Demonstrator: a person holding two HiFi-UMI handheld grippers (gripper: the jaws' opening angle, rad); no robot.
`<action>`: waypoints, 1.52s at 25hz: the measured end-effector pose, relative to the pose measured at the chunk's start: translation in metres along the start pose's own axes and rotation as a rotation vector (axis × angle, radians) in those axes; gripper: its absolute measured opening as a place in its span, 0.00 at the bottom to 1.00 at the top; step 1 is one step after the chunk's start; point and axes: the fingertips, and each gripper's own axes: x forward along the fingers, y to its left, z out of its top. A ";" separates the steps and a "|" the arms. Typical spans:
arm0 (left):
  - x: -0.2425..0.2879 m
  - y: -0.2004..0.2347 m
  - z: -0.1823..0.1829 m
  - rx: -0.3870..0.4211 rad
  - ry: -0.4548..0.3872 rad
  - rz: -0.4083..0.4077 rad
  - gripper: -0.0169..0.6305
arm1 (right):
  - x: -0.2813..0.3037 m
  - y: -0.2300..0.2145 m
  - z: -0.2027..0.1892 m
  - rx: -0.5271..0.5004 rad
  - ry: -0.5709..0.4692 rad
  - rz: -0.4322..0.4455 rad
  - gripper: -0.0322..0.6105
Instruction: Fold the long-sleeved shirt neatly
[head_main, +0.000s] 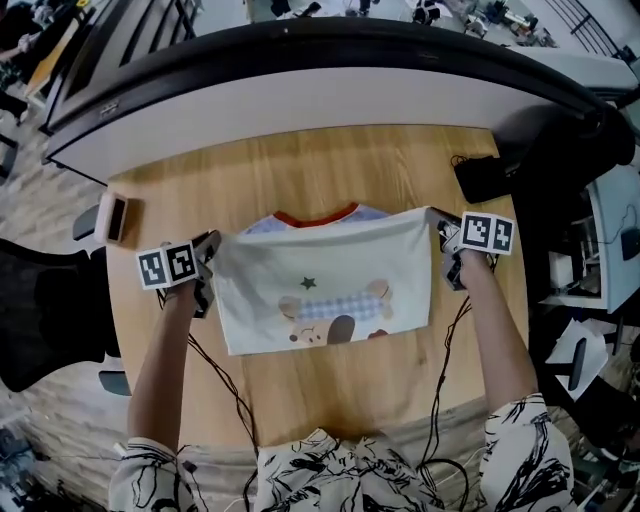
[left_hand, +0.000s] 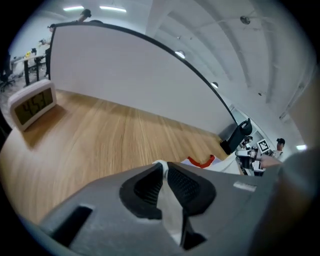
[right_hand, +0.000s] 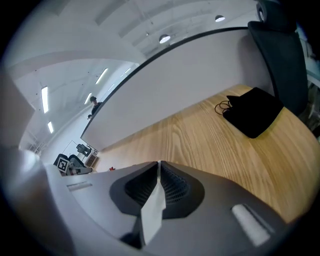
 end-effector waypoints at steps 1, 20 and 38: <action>0.005 0.003 -0.001 -0.011 0.010 -0.010 0.09 | 0.006 -0.003 -0.001 0.013 0.012 0.008 0.10; 0.019 -0.008 0.017 0.795 -0.065 -0.089 0.44 | 0.041 0.026 0.026 -0.773 -0.004 0.162 0.42; 0.058 -0.015 -0.017 1.189 0.244 -0.236 0.24 | 0.085 0.012 -0.042 -1.316 0.465 0.244 0.09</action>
